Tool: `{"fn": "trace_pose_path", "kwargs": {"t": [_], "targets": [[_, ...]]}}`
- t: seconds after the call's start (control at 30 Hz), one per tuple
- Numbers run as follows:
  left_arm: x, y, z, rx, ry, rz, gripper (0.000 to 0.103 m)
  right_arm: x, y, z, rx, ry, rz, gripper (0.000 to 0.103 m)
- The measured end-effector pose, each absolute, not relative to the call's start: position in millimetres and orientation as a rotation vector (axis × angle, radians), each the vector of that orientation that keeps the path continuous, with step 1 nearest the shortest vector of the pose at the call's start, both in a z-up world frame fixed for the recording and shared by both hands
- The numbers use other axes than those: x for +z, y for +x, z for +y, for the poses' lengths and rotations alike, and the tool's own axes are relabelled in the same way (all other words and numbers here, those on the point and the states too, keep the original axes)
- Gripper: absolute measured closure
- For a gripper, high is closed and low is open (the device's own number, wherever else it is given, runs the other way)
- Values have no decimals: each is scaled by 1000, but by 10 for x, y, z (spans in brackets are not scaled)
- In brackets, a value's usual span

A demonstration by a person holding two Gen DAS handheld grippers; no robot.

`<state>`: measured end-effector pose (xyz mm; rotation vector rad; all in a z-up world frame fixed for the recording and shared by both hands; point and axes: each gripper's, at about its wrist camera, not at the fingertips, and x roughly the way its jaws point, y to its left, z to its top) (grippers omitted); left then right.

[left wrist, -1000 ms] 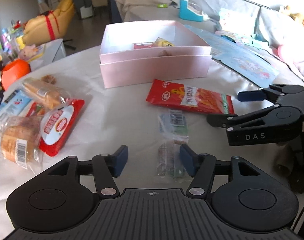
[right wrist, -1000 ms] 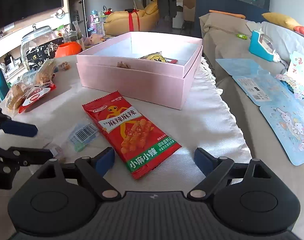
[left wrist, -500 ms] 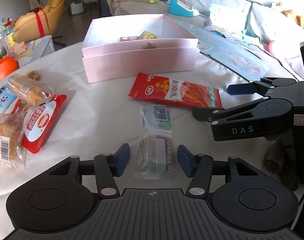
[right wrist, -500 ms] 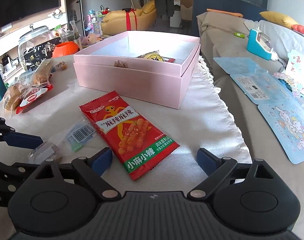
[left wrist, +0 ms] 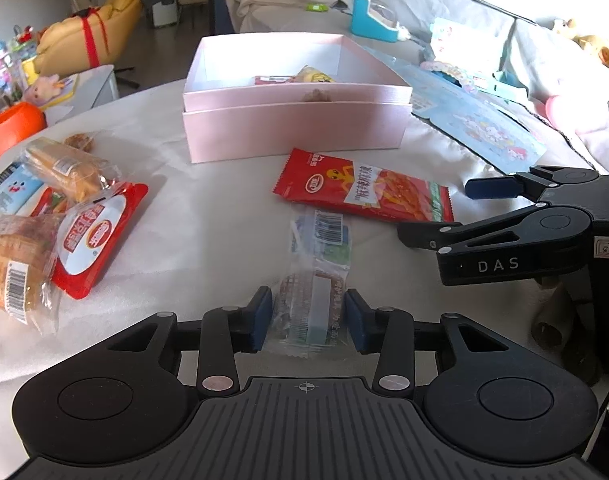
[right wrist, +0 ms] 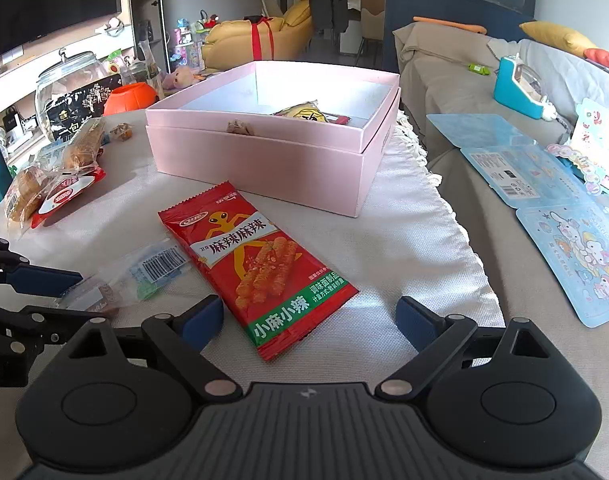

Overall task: Organize snacks
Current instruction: 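Move the right gripper down over the red spicy-strip packet on the table, then close the right gripper on the red spicy-strip packet and lift it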

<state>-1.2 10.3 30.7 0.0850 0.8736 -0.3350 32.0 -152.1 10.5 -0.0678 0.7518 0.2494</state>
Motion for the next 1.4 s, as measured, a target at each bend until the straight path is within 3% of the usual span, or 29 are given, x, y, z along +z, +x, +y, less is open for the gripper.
{"fn": "trace_pose_path", "kwargs": {"t": [0.27, 0.47, 1.0, 1.07, 1.1, 1.17, 1.4], "targets": [[301, 20, 445, -216, 8, 867, 58, 290, 551, -1462, 324, -109, 753, 9], [292, 25, 544, -206, -21, 858, 58, 238, 922, -1341, 391, -19, 880, 7], [282, -7, 547, -215, -26, 842, 56, 208, 852, -763, 450, -159, 879, 9], [279, -15, 538, -218, -15, 840, 56, 209, 835, -722, 463, -178, 867, 18], [276, -21, 530, -221, -6, 838, 57, 222, 819, -719, 475, -183, 862, 33], [271, -36, 514, -225, 7, 831, 57, 280, 772, -734, 486, -203, 852, 54], [261, -94, 485, -230, 45, 796, 61, 453, 536, -973, 494, -174, 835, 57]]}}
